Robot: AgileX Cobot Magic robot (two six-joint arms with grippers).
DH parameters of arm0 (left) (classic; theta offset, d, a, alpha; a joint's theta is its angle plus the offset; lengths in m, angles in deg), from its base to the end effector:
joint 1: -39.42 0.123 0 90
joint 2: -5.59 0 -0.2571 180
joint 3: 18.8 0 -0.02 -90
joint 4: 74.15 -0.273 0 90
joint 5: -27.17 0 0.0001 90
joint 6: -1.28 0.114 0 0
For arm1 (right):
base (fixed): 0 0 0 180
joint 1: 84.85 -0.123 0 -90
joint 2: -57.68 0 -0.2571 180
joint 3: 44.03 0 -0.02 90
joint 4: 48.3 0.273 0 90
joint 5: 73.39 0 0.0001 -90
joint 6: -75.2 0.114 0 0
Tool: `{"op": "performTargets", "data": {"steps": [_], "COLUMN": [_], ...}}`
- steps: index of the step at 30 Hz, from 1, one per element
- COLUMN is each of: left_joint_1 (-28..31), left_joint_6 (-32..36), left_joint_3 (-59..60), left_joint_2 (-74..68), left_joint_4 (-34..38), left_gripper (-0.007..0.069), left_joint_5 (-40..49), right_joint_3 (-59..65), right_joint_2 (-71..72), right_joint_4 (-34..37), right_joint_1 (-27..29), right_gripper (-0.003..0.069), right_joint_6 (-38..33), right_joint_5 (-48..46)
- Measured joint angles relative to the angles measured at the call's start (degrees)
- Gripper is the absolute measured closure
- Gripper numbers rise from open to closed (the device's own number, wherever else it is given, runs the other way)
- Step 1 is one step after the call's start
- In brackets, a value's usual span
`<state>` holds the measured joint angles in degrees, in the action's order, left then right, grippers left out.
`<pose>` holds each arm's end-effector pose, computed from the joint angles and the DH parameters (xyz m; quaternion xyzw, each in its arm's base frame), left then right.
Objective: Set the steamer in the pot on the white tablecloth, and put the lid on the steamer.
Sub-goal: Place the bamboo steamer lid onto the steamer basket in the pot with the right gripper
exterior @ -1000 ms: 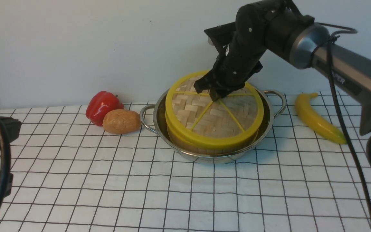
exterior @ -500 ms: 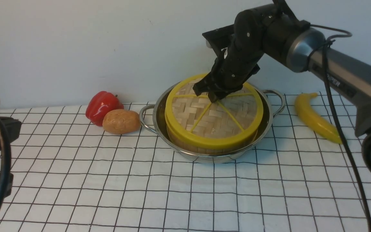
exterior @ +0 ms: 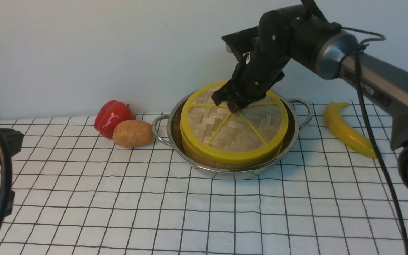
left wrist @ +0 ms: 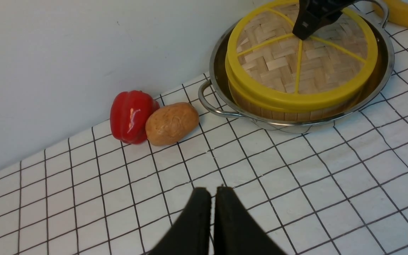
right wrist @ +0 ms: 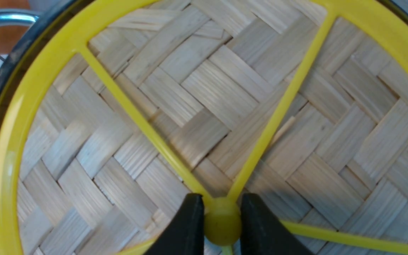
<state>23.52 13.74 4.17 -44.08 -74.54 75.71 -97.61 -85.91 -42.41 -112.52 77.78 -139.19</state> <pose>0.1787 -0.0503 0.3604 0.2141 0.8444 -0.0114 0.4909 0.4614 0.2540 0.1921 -0.2016 0.9555 0.1031 0.1889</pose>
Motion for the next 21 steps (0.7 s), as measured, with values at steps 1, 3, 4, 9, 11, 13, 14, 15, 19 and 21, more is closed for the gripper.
{"op": "performTargets", "data": {"steps": [1, 3, 4, 9, 11, 13, 14, 15, 19, 21], "left_joint_1": [0.00, 0.00, 0.00, 0.00, 0.00, 0.00, 0.00, 0.00, 0.00, 0.00], "left_joint_6": [0.00, 0.00, 0.00, 0.00, 0.00, 0.00, 0.00, 0.00, 0.00, 0.00], "left_joint_3": [0.00, 0.00, 0.00, 0.00, 0.00, 0.00, 0.00, 0.00, 0.00, 0.00], "left_joint_2": [0.00, 0.00, 0.00, 0.00, 0.00, 0.00, 0.00, 0.00, 0.00, 0.00], "left_joint_4": [0.00, 0.00, 0.00, 0.00, 0.00, 0.00, 0.00, 0.00, 0.00, 0.00], "left_gripper": [0.0613, 0.0613, 0.0613, 0.0613, 0.0613, 0.0613, 0.0613, 0.0613, 0.0613, 0.0613], "left_joint_5": [-0.11, -0.32, -0.38, -0.38, -0.38, -0.38, -0.38, -0.38, -0.38, -0.38], "right_joint_3": [0.00, 0.00, 0.00, 0.00, 0.00, 0.00, 0.00, 0.00, 0.00, 0.00], "right_joint_2": [-0.05, -0.01, -0.01, -0.01, -0.01, -0.01, -0.01, 0.05, 0.05, 0.05], "right_joint_4": [0.00, 0.00, 0.00, 0.00, 0.00, 0.00, 0.00, 0.00, -0.26, -0.45], "right_joint_1": [0.00, 0.00, 0.00, 0.00, 0.00, 0.00, 0.00, 0.00, 0.00, 0.00], "right_gripper": [0.0513, 0.0513, 0.0513, 0.0513, 0.0513, 0.0513, 0.0513, 0.0513, 0.0513, 0.0513], "right_joint_6": [-0.04, -0.04, -0.04, -0.47, -0.52, -0.52, -0.52, -0.52, -0.52, -0.52], "right_joint_5": [0.00, 0.00, 0.00, 0.00, 0.00, 0.00, 0.00, 0.00, 0.00, 0.00]}}
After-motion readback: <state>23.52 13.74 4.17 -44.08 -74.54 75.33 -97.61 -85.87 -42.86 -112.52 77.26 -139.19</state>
